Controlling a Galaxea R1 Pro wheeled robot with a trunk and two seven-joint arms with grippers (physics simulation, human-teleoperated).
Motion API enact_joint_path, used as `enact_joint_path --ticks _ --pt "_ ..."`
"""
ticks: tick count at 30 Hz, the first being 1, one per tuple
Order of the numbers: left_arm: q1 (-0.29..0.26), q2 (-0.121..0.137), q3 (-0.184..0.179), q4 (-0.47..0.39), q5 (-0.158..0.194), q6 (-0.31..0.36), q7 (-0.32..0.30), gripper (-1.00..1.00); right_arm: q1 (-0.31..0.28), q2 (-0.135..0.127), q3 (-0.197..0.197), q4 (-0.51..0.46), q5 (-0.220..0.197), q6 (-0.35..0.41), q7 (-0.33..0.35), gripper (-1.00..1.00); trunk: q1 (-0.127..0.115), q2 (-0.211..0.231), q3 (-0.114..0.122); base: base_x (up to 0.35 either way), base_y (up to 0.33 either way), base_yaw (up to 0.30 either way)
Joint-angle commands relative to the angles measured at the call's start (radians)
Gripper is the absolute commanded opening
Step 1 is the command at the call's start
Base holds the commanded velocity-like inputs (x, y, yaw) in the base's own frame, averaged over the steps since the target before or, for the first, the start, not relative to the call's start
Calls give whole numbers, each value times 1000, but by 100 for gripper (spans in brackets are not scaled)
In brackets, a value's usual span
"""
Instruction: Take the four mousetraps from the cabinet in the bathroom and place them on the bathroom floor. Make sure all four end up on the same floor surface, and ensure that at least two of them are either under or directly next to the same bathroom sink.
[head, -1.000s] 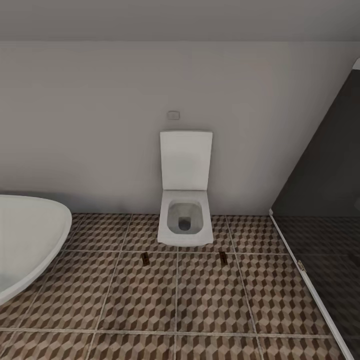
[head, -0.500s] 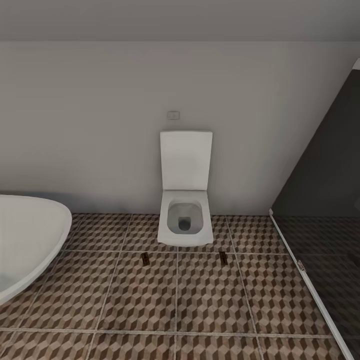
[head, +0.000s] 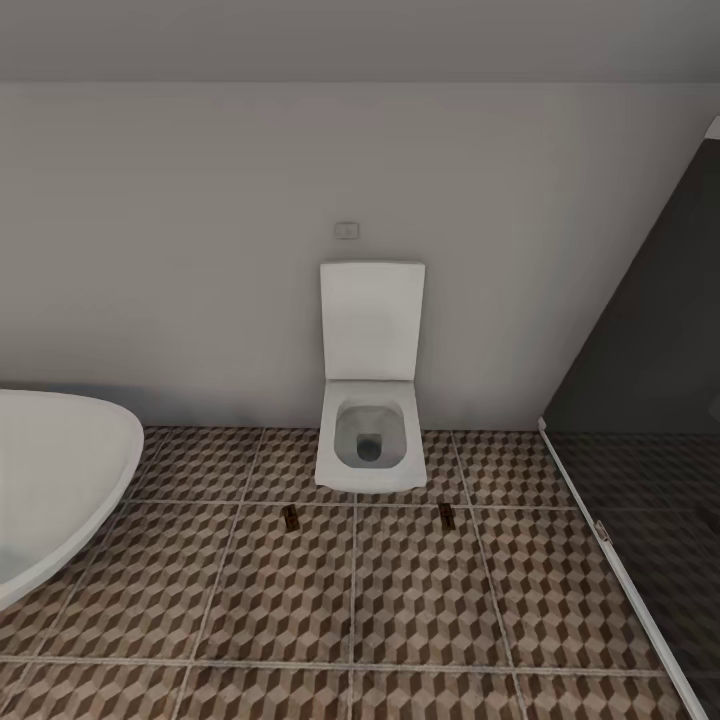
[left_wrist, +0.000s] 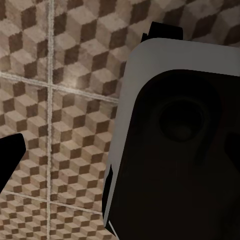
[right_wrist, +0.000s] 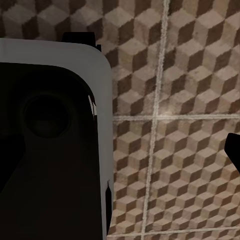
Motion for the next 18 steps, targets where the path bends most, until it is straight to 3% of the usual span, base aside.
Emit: enact_joint_path --ticks 1,18 --pt "-1 1 -8 -4 7 -1 8 100 -2 -1 -9 4 8 -8 2 100 0 0 -1 0 0 0" --pt "-1 1 -8 -4 7 -1 8 100 -2 -1 -9 4 8 -8 2 100 0 0 -1 0 0 0"
